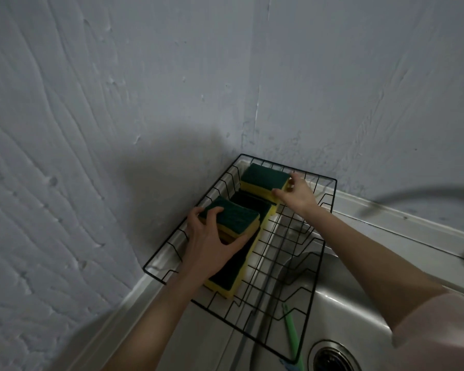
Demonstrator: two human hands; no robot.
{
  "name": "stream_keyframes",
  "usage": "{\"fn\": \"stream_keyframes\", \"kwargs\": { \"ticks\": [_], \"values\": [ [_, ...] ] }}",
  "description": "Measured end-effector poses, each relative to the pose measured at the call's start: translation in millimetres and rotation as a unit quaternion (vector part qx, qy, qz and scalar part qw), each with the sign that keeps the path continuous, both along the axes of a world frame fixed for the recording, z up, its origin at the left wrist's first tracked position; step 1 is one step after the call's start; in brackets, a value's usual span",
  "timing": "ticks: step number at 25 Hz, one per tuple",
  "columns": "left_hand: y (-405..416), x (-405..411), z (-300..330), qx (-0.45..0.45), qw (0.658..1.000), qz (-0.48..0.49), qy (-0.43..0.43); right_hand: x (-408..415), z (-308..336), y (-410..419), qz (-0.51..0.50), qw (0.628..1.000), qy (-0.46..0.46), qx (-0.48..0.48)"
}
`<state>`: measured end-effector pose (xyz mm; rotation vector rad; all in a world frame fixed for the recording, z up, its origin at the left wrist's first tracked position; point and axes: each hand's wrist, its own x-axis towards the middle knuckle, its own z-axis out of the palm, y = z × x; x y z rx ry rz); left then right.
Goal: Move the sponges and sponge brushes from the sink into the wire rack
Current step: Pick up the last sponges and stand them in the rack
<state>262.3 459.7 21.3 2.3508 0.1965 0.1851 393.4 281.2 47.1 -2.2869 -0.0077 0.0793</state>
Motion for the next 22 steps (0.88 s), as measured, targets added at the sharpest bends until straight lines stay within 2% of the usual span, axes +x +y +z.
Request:
{"fn": "stream_keyframes", "kwargs": {
  "ticks": [12, 16, 17, 20, 22],
  "values": [
    [-5.1, 13.4, 1.5, -0.023, 1.000, 0.002, -0.012, -3.6, -4.6, 0.7, 0.001, 0.999, 0.038, -0.007],
    [-18.6, 31.1, 8.5, -0.016, 0.999, -0.002, -0.035, -18.8, 7.1, 5.1, -0.050, 0.995, -0.076, 0.030],
    [-22.6, 35.3, 9.1, -0.011, 0.999, -0.001, -0.039, -22.5, 9.7, 7.0, -0.046, 0.995, -0.073, 0.058],
    [-33.2, 46.7, 8.9, 0.013, 0.999, 0.006, -0.043, -31.9, 10.1, 12.6, 0.005, 0.992, 0.050, 0.117],
    [-35.7, 53.8, 6.7, 0.024, 0.999, 0.007, -0.044, -33.3, 7.1, 13.0, 0.001, 0.986, 0.077, 0.151]
  ]
}}
